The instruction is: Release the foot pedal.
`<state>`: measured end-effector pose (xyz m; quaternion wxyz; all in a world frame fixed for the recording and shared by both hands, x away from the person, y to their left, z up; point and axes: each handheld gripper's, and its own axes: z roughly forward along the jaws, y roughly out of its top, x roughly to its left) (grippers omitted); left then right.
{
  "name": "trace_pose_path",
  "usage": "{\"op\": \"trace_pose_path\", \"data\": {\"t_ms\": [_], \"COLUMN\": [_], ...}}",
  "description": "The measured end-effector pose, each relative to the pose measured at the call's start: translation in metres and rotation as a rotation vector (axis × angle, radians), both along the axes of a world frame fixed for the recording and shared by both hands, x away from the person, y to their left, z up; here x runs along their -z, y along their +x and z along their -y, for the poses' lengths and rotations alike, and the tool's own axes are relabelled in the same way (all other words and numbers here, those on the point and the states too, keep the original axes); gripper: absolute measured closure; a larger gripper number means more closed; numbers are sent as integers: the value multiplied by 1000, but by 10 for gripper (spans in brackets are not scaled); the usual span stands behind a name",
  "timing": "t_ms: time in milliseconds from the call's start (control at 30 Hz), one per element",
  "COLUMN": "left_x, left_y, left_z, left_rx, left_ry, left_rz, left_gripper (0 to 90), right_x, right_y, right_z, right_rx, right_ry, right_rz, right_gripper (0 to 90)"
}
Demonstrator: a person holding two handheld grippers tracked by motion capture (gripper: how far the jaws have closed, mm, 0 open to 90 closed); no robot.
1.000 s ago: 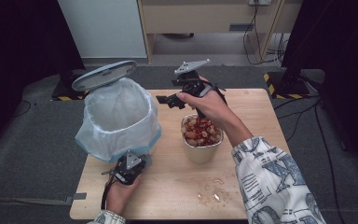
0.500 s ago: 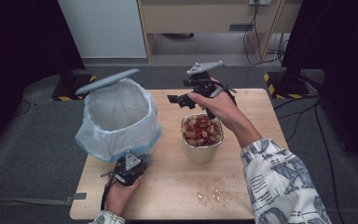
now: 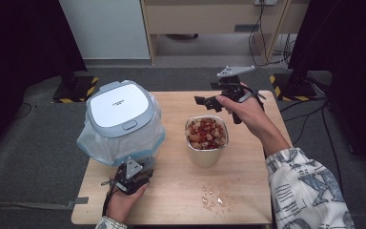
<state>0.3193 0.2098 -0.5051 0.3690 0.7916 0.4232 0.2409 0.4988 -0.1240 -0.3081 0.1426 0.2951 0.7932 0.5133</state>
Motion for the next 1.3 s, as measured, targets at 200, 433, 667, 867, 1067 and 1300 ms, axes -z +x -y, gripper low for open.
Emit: {"op": "trace_pose_path", "data": {"t_ms": [200,433,667,867,1067,1300], "left_x": [-2,-4,-5,-5,-5,-4], "left_y": [-2,-1,-2,-2,-2,-1], "left_z": [-1,-3,-3,-5,-5,-4], "left_rx": [-6,-1,13,16,19,21], "left_ry": [-13,-41,-59,-79,-83,-86], "left_rz": [9,8,11,6,2,-2], "left_gripper": [464,342,301,290,290,286], "right_x": [4,9,12,19,31,55], "right_y": [-3,-6,-12,-21,-33,-49], "right_z": [19,43,62,79,94,109], "right_rx": [56,108,165,221,257,310], "right_ry": [-1,-12,-19,-32,-38,-81], "right_rz": [4,-1,-3,5,1,-11], "right_gripper": [90,95,91,84,75,75]}}
